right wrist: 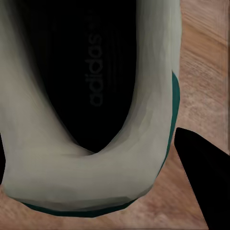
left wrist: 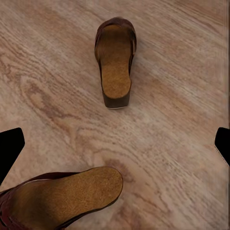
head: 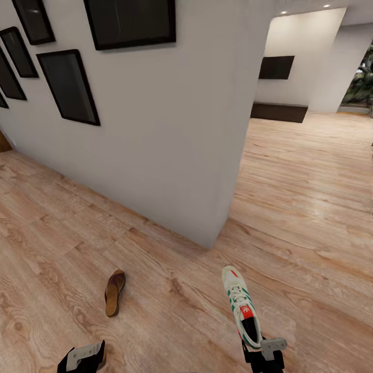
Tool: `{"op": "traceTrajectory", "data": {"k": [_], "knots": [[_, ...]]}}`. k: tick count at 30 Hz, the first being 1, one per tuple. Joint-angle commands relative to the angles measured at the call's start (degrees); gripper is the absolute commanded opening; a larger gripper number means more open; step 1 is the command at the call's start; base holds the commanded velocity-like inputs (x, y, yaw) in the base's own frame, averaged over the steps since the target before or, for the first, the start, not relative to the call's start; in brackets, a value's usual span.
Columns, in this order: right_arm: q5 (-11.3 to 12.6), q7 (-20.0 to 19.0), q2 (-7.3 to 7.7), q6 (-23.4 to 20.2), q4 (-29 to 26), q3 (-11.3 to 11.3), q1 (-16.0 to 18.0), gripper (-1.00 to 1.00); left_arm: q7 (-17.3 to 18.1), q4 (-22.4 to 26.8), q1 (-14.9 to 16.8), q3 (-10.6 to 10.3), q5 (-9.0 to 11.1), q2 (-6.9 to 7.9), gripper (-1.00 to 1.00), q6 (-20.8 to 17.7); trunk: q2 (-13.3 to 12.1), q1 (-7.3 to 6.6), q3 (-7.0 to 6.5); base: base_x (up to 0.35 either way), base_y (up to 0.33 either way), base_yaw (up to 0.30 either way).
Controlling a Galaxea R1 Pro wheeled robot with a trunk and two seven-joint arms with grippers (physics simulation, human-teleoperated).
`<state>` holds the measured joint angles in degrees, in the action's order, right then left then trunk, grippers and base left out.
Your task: Pick up the two gym shoes and the two sandals from the corridor floor and place them onto the hallstand (shoe rack) in the corridor, making sure they are on the rack and not on the floor. Arrange them so the two gym shoes are next to each other and the two sandals are next to each other.
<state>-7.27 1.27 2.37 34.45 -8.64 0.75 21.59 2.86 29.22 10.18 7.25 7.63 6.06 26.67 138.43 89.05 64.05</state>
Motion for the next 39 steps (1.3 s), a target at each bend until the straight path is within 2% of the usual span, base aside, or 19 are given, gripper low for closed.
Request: {"op": "traceTrajectory", "data": {"k": [1,12,39], "knots": [[-0.5,0.2,0.00,0.2,0.1,0.0,0.0,-1.00,0.3,0.0,0.0,0.0,0.5,0.00,1.00,0.1,-0.4,-0.24,-0.16,0.000,0.000,-0.071],[-0.5,0.2,-0.01,0.1,0.1,0.1,0.0,-1.00,0.3,0.0,0.0,0.0,0.5,0.00,1.00,0.1,-4.8,-2.65,-2.17,0.000,0.000,-0.113],[-0.4,0.3,0.33,0.2,0.1,0.2,0.0,-1.00,0.3,0.0,0.0,-0.2,0.5,0.00,1.00,0.1,-4.8,-2.65,-2.17,0.000,0.000,-0.282]]}}
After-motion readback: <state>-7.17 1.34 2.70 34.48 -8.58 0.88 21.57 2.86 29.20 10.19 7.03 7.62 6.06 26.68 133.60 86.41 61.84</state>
